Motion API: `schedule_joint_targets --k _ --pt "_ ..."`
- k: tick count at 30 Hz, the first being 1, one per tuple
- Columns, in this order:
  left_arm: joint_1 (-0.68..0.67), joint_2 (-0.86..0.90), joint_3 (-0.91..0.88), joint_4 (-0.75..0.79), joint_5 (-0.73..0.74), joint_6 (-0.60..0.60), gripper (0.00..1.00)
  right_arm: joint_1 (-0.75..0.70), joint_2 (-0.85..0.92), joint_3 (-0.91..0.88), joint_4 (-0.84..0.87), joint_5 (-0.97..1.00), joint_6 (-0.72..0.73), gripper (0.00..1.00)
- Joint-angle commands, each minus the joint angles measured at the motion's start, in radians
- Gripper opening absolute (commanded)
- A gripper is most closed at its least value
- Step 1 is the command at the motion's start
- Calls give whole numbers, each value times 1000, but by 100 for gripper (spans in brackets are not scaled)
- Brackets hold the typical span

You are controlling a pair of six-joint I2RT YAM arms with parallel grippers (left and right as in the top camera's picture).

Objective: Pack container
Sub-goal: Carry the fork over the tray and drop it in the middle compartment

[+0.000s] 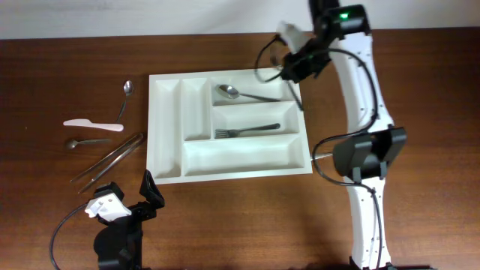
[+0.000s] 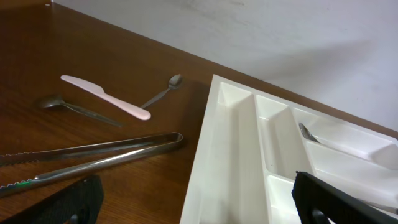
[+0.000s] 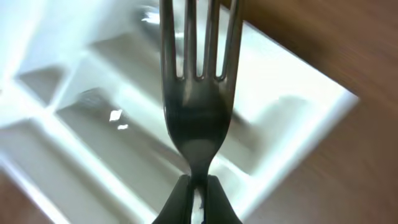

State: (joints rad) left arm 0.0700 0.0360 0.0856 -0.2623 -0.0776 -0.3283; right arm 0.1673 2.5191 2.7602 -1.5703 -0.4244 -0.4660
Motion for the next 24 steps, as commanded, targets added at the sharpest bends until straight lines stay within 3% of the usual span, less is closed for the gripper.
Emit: schedule_joint_targets --k 1,7,14,15,17,18,24 --pt "6 -9 -4 0 11 20 99 71 2 -47 -16 -134 -349 4" --pt "6 -9 -4 0 11 20 99 142 2 -212 -8 -134 -590 4" --pt "6 -9 -4 0 11 20 99 166 2 -323 47 -133 -629 4" --pt "6 -9 -4 0 11 20 99 166 2 -323 56 -133 -628 7" --pt "6 -9 -4 0 11 20 99 166 2 -322 77 -133 -603 41" --pt "6 -9 -4 0 11 20 99 165 2 -321 87 -133 -581 54" --pt "6 -9 -4 0 11 20 99 152 -3 -288 132 -133 -385 61"
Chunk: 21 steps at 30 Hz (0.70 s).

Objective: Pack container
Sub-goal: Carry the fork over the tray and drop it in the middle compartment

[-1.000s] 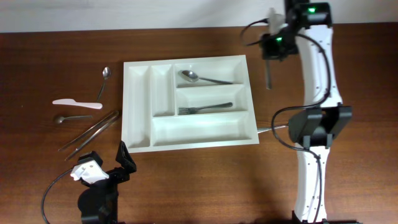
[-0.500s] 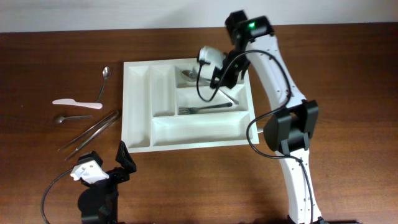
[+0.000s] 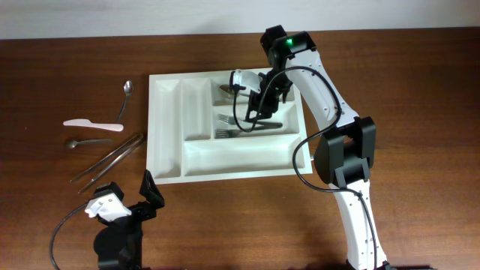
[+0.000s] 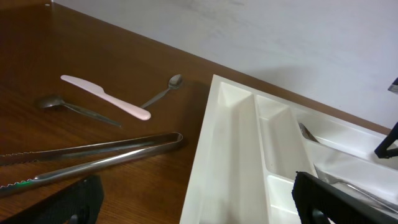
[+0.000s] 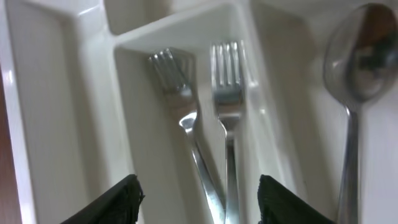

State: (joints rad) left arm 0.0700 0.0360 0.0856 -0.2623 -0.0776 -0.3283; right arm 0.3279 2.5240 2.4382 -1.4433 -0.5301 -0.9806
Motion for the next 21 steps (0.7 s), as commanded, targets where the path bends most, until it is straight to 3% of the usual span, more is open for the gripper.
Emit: schedule_joint_targets --k 1,7,9,12,16,21 --pt "6 -9 -4 0 11 20 99 -14 -8 50 5 -27 169 61" --pt "6 -9 -4 0 11 20 99 -71 -15 229 -13 -27 500 62" --pt "6 -9 -4 0 11 20 99 -106 -16 305 -56 -27 628 57" --pt "6 -9 -4 0 11 20 99 -162 -16 390 -107 -27 736 57" --pt "6 -9 -4 0 11 20 99 -235 -15 400 -124 -16 811 65" --pt "6 -9 -4 0 11 20 99 -329 -19 395 -219 267 1090 62"
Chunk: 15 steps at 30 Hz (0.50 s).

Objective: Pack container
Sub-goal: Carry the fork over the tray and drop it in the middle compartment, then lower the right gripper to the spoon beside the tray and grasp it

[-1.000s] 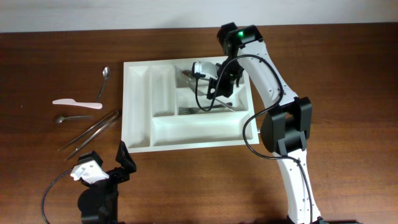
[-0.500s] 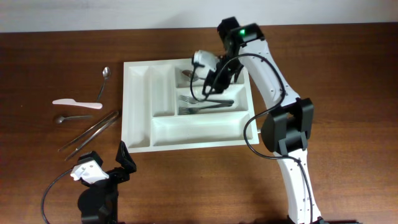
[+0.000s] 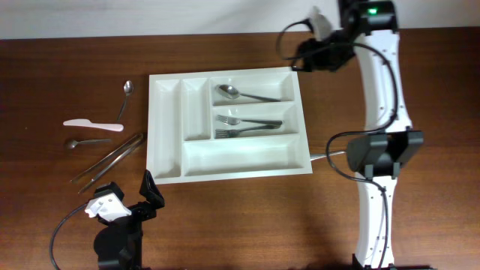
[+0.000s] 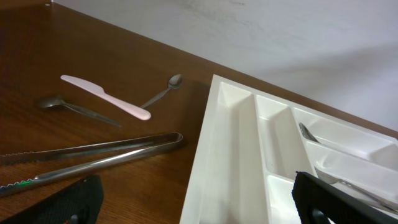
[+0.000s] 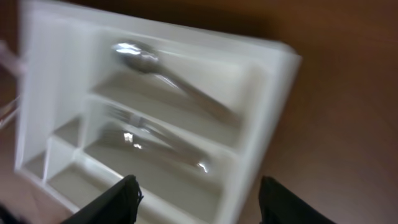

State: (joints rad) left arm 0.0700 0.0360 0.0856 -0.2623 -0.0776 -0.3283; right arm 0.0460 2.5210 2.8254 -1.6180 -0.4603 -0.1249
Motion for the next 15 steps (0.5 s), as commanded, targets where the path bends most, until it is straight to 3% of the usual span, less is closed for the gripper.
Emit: schedule_joint_targets --k 1,9,15 --pt "6 -9 -4 0 11 20 99 -63 -19 8 -68 246 256 62" --pt "6 -9 -4 0 11 20 99 -112 -202 8 -81 460 327 79" --pt "6 -9 -4 0 11 20 99 -113 -302 -4 -81 500 392 89"
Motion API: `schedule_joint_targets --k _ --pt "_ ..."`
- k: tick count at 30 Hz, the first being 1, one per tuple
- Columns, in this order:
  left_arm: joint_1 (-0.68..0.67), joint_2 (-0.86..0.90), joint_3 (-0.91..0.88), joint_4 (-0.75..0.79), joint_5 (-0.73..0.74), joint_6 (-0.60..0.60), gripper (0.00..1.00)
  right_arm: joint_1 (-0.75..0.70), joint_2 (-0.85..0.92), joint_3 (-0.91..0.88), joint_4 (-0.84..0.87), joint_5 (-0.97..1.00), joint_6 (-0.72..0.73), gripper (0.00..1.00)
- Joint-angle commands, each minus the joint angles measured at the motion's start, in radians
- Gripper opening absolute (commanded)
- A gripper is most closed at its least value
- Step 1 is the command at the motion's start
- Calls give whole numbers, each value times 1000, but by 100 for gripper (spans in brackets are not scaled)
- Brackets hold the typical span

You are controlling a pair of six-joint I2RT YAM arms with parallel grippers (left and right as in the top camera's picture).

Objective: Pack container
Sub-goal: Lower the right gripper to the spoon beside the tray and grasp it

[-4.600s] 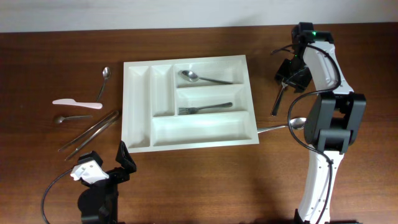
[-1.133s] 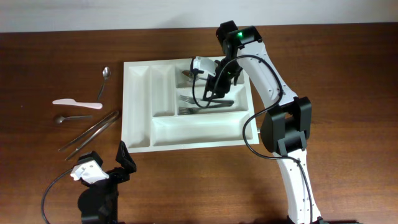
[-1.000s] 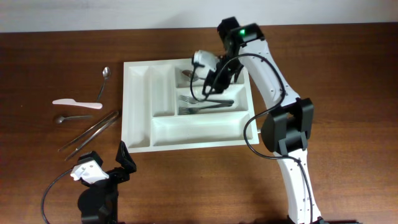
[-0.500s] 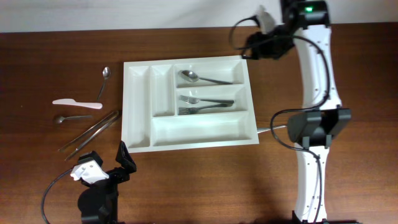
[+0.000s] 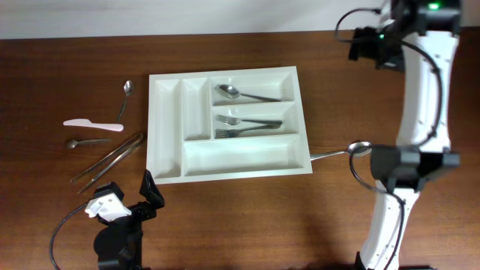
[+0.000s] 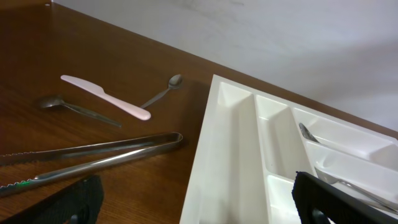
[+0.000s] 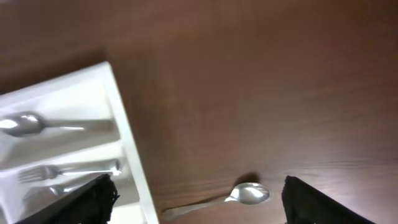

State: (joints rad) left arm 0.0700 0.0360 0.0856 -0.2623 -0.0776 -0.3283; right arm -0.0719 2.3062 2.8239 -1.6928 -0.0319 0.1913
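The white cutlery tray [image 5: 240, 157] holds two forks [image 5: 247, 126] in its middle right compartment and a spoon [image 5: 244, 94] in the compartment behind. Another spoon [image 5: 341, 152] lies on the wood just right of the tray; the right wrist view shows this spoon [image 7: 224, 198] far below, between my fingers. My right gripper [image 5: 364, 43] hangs open and empty, high beyond the tray's far right corner. My left gripper [image 5: 127, 196] rests open near the table's front left, the tray's left wall [image 6: 205, 155] ahead of it.
Left of the tray lie a small spoon [image 5: 124, 99], a pale knife [image 5: 93, 124], a second spoon [image 5: 84, 142] and steel tongs [image 5: 109, 157]. The left wrist view shows the tongs [image 6: 93, 155] and knife [image 6: 106, 96] too.
My right gripper, still open, has moved right from above the tray's far right corner to over bare wood. Its camera now shows the loose spoon beside the tray. The left arm is unchanged.
My right gripper was shut on a fork near the tray's far right corner, with one fork in the tray. Then it stood open over the fork compartment, two forks lying there. After that it was open behind the tray, and now farther right.
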Motion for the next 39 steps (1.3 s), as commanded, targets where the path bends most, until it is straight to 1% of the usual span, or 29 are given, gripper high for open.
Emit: schedule_joint_targets --k 1,3,6,13,18,25,30,31,36,39 --pt "6 -9 -4 0 11 20 99 5 -97 -13 -6 87 95 89" --pt "6 -9 -4 0 11 20 99 4 -108 -40 -6 108 114 89" --pt "6 -9 -4 0 11 20 99 -1 -119 -118 -6 149 100 90" --pt "6 -9 -4 0 11 20 99 -1 -163 -461 -6 185 99 94" --pt "6 -9 -4 0 11 20 99 -1 -186 -620 -2 205 136 95" --pt "6 -9 -4 0 11 20 99 -1 -196 -750 23 202 331 93" --pt "6 -9 -4 0 11 20 99 -1 -196 -926 111 201 485 93" --pt "6 -9 -4 0 11 20 99 -1 -196 -958 128 198 506 95" --pt "6 -9 -4 0 11 20 99 -1 -196 -1139 253 83 510 97" --pt "6 -9 -4 0 11 20 99 -1 -196 -1239 339 23 554 97"
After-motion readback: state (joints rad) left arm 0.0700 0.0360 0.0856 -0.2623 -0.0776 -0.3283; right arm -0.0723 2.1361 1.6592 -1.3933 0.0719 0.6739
